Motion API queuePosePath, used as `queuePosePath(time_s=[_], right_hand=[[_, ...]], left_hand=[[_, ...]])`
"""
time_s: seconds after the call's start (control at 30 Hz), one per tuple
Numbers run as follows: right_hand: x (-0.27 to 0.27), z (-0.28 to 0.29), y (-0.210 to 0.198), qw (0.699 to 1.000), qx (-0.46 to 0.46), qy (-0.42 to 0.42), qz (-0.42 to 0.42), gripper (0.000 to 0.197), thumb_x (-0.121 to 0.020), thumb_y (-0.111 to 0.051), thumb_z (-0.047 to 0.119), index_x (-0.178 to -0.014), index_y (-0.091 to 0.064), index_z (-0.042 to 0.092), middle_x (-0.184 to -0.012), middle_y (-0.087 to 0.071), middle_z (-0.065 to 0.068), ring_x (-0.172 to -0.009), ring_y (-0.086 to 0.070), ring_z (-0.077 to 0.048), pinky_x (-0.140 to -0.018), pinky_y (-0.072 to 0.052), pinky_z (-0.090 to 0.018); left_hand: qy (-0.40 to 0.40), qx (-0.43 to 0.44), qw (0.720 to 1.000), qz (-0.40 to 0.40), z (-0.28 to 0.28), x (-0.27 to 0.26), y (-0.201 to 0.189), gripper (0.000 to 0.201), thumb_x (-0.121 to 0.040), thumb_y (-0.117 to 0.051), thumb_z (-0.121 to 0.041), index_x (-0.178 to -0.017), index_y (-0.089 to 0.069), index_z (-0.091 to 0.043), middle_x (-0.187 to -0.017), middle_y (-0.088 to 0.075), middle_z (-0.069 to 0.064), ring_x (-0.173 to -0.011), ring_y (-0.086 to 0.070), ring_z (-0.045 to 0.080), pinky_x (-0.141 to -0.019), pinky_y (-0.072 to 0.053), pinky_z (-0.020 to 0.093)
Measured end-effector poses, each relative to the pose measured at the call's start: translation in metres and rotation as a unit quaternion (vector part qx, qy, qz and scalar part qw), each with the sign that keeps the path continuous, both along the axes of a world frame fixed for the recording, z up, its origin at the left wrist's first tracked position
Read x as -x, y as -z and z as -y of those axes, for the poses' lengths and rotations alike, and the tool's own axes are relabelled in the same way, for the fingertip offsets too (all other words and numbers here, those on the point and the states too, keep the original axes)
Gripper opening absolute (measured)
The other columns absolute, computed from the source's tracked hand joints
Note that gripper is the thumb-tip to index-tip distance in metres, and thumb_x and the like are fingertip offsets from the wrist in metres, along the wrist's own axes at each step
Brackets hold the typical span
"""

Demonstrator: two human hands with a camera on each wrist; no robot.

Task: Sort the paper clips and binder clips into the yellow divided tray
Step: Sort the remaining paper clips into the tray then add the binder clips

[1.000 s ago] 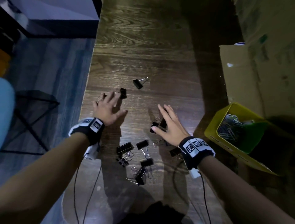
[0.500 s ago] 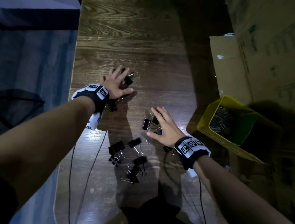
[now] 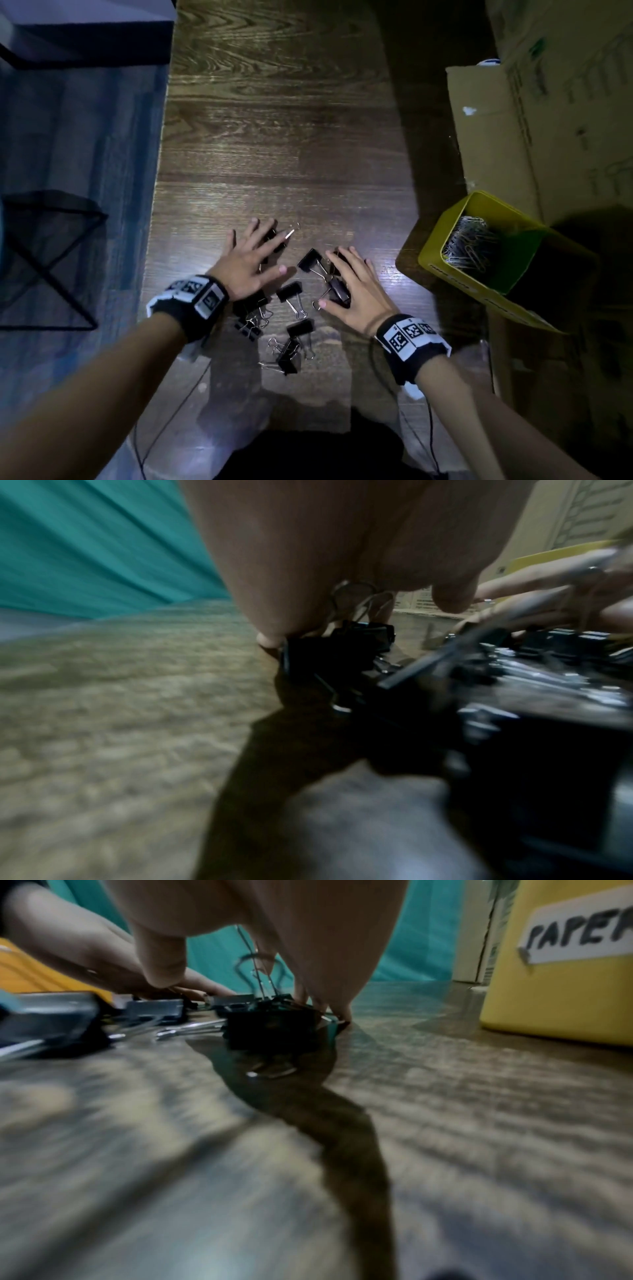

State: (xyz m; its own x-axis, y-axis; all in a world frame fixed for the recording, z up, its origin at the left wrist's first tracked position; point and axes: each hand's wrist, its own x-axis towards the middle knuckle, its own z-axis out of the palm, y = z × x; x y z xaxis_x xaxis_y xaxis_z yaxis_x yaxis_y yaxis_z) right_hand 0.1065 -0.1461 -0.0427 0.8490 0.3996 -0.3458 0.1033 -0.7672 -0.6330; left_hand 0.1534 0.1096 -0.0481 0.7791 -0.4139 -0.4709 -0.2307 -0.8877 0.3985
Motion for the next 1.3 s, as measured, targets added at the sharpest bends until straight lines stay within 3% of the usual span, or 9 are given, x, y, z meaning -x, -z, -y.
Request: queuePosePath(time_s=[0.1, 0.23, 0.47, 0.63, 0.73, 0.83, 0.97, 1.13, 1.3], right_hand=[[0.015, -0.007, 0.001, 1.0, 0.016, -0.024, -0.01, 0.09, -0.083, -0.059, 0.054, -0.148, 0.0, 0.037, -0.159, 0.001, 0.002, -0.144, 0.013, -0.012, -0.118, 0.008, -0.046], [0.022, -0.004, -0.003, 1.0, 0.012, -0.018, -0.02, 0.106, -0.073, -0.065, 0.063, -0.145, 0.009, 0.04, -0.159, 0.008, 0.004, -0.144, 0.016, -0.011, -0.117, 0.007, -0.047], [0.043, 0.004, -0.004, 0.988, 0.106, -0.097, -0.053, 0.134, -0.055, -0.069, 0.074, -0.139, 0.028, 0.036, -0.153, 0.03, 0.0, -0.138, 0.033, -0.023, -0.111, 0.018, -0.054], [0.058, -0.015, -0.003, 0.99, 0.12, -0.06, -0.045, 0.133, -0.061, -0.071, 0.067, -0.135, 0.034, 0.034, -0.153, 0.028, -0.003, -0.137, 0.033, -0.024, -0.108, 0.022, -0.052], [0.063, -0.012, -0.002, 0.994, 0.097, -0.033, -0.035, 0.125, -0.067, -0.071, 0.059, -0.142, 0.026, 0.033, -0.155, 0.023, -0.006, -0.14, 0.028, -0.024, -0.113, 0.016, -0.051], [0.065, -0.007, -0.002, 0.995, 0.085, -0.042, -0.034, 0.106, -0.077, -0.063, 0.057, -0.147, 0.012, 0.032, -0.155, 0.024, -0.006, -0.141, 0.027, -0.024, -0.115, 0.013, -0.05], [0.067, -0.008, -0.002, 0.99, 0.107, -0.091, -0.028, 0.079, -0.09, -0.045, 0.053, -0.149, 0.003, 0.032, -0.154, 0.026, -0.006, -0.141, 0.026, -0.022, -0.113, 0.012, -0.055], [0.064, -0.006, -0.008, 0.998, 0.062, -0.027, 0.014, 0.044, -0.098, -0.044, 0.033, -0.141, -0.037, 0.033, -0.158, -0.008, -0.004, -0.145, -0.007, -0.024, -0.118, -0.001, -0.048], [0.059, -0.005, -0.02, 0.998, 0.047, 0.017, 0.035, 0.029, -0.093, -0.054, 0.031, -0.12, -0.062, 0.024, -0.137, -0.039, 0.0, -0.125, -0.038, -0.019, -0.109, -0.032, -0.034]], left_hand=[[-0.007, 0.006, 1.0, -0.024, 0.021, 0.03, -0.002, 0.087, -0.067, 0.004, -0.085, -0.143, 0.0, -0.044, -0.152, 0.021, -0.01, -0.137, 0.028, 0.015, -0.105, 0.024, 0.05], [-0.142, 0.116, 0.982, -0.036, 0.015, 0.05, -0.015, 0.08, -0.068, -0.009, -0.087, -0.139, -0.006, -0.051, -0.154, 0.008, -0.012, -0.14, 0.015, 0.01, -0.113, 0.01, 0.053], [-0.184, 0.056, 0.981, -0.026, 0.018, 0.121, -0.016, 0.108, -0.054, -0.039, -0.091, -0.137, 0.017, -0.05, -0.15, 0.025, -0.01, -0.139, 0.022, 0.018, -0.109, 0.012, 0.054], [-0.256, 0.064, 0.964, 0.022, 0.067, 0.132, -0.006, 0.088, -0.069, -0.027, -0.083, -0.136, 0.02, -0.049, -0.155, 0.017, -0.002, -0.141, 0.018, 0.021, -0.113, 0.007, 0.053], [-0.237, 0.067, 0.969, 0.022, 0.072, 0.13, -0.008, 0.08, -0.075, -0.023, -0.077, -0.139, 0.014, -0.047, -0.156, 0.009, 0.001, -0.143, 0.012, 0.023, -0.114, 0.002, 0.053], [-0.227, 0.094, 0.969, 0.038, 0.06, 0.129, -0.011, 0.078, -0.083, -0.041, -0.065, -0.144, -0.002, -0.039, -0.154, -0.004, 0.001, -0.142, -0.008, 0.024, -0.113, -0.018, 0.056], [-0.18, 0.103, 0.977, 0.043, 0.045, 0.131, -0.014, 0.075, -0.085, -0.051, -0.054, -0.145, -0.012, -0.033, -0.15, -0.022, 0.004, -0.138, -0.024, 0.023, -0.11, -0.03, 0.045], [-0.176, 0.094, 0.98, 0.022, 0.033, 0.109, -0.026, 0.074, -0.072, -0.042, -0.076, -0.132, -0.039, -0.032, -0.137, -0.036, 0.001, -0.122, -0.043, 0.018, -0.099, -0.044, 0.04], [-0.195, 0.068, 0.978, 0.039, 0.043, 0.095, -0.028, 0.03, -0.083, -0.06, -0.042, -0.106, -0.052, -0.025, -0.117, -0.05, 0.004, -0.106, -0.052, 0.023, -0.09, -0.047, 0.039]])
